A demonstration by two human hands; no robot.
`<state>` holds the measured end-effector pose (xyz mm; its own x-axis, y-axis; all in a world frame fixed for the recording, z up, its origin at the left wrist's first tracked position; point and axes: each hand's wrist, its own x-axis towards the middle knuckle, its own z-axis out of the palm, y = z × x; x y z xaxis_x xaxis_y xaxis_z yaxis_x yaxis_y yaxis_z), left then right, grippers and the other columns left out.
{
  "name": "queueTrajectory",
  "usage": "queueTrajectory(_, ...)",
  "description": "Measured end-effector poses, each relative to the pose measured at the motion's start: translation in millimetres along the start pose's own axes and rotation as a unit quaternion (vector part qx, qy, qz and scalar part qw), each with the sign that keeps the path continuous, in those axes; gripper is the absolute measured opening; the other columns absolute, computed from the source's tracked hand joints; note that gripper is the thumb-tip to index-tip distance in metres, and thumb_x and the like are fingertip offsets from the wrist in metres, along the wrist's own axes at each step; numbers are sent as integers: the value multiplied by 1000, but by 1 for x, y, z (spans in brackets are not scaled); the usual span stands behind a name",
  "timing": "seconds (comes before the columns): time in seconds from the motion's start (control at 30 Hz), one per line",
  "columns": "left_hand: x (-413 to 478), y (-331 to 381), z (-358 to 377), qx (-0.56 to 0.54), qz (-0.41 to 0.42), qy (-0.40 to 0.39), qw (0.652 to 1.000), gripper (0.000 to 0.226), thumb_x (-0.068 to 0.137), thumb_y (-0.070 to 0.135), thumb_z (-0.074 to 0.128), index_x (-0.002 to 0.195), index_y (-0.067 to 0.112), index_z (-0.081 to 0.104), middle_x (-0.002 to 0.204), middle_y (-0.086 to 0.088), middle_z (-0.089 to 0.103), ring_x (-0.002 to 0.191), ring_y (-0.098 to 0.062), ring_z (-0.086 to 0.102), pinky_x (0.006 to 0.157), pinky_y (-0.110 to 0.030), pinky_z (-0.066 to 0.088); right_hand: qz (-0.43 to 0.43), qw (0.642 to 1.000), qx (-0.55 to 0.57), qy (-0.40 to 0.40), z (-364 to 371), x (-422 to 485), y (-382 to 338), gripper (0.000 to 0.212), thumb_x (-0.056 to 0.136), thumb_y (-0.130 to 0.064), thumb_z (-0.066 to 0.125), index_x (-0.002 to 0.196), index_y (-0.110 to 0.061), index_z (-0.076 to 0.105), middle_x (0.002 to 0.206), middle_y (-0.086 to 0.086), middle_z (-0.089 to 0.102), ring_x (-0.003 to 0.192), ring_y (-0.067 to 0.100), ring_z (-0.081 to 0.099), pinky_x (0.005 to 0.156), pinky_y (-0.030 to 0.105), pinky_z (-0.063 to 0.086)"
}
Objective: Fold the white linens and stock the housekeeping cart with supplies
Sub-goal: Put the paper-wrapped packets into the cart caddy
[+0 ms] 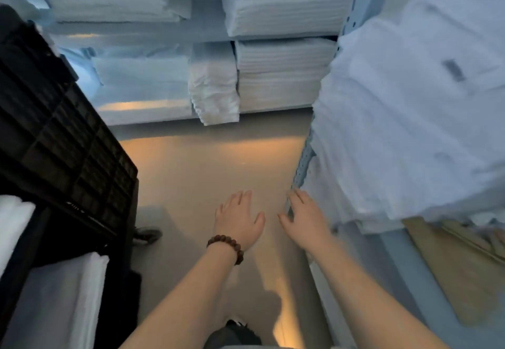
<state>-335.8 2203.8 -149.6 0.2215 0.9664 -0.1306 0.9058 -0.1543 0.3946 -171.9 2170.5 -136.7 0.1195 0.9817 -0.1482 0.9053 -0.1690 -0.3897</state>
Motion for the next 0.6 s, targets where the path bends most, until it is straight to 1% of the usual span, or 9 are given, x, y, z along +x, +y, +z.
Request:
queueTrajectory(0.07, -16, 26, 16, 5, 33, -23, 999, 67, 91, 50, 41, 149, 20, 24, 154, -1, 29, 139, -19, 28, 113, -40, 21, 38, 999, 15, 13, -6, -32, 25, 60, 91, -40, 52, 143, -14, 36, 149, 11, 34, 133, 29, 36, 109, 39, 32)
queueTrajectory(0.2, -56, 72, 42, 8, 99, -52, 994, 65, 91, 50, 42, 147, 21, 28, 151, -1, 34, 137, -19, 31, 112, -39, 20, 105, 993, 35, 36, -15, -100, 67, 63, 93, -40, 51, 147, -15, 30, 156, 9, 23, 142, 25, 25, 115, 37, 25)
queueTrajectory(0.3, -87, 103, 56, 3, 144, -66, 987, 65, 90, 52, 43, 146, 21, 30, 150, -1, 36, 135, -21, 35, 110, -39, 23, 146, 988, 40, 43, -18, -153, 91, 63, 93, -39, 50, 147, -15, 28, 155, 7, 24, 140, 25, 27, 111, 36, 29)
queueTrajectory(0.4, -120, 133, 71, 11, 189, -80, 979, 67, 91, 53, 41, 148, 22, 27, 153, -1, 31, 138, -21, 31, 112, -40, 23, 193, 978, 57, 56, -21, -202, 114, 60, 93, -38, 50, 145, -13, 31, 153, 10, 27, 137, 28, 31, 110, 36, 30)
queueTrajectory(0.47, -138, 151, 81, 20, 217, -92, 972, 68, 91, 54, 40, 149, 22, 25, 155, -1, 28, 142, -19, 26, 114, -40, 22, 213, 973, 56, 72, -24, -230, 131, 61, 93, -37, 51, 146, -13, 31, 155, 10, 25, 140, 27, 26, 113, 34, 25)
queueTrajectory(0.53, -154, 166, 88, 27, 242, -104, 964, 68, 92, 53, 39, 150, 21, 23, 156, -2, 25, 143, -18, 22, 115, -41, 20, 232, 968, 57, 82, -26, -254, 145, 63, 94, -38, 49, 149, -17, 26, 158, 6, 18, 144, 22, 18, 116, 33, 20)
queueTrajectory(0.6, -164, 180, 92, 36, 263, -114, 957, 68, 93, 52, 39, 150, 21, 22, 157, -2, 24, 144, -17, 20, 116, -42, 20, 252, 961, 65, 92, -28, -272, 158, 64, 95, -39, 48, 150, -20, 23, 159, 3, 14, 146, 19, 15, 117, 33, 18)
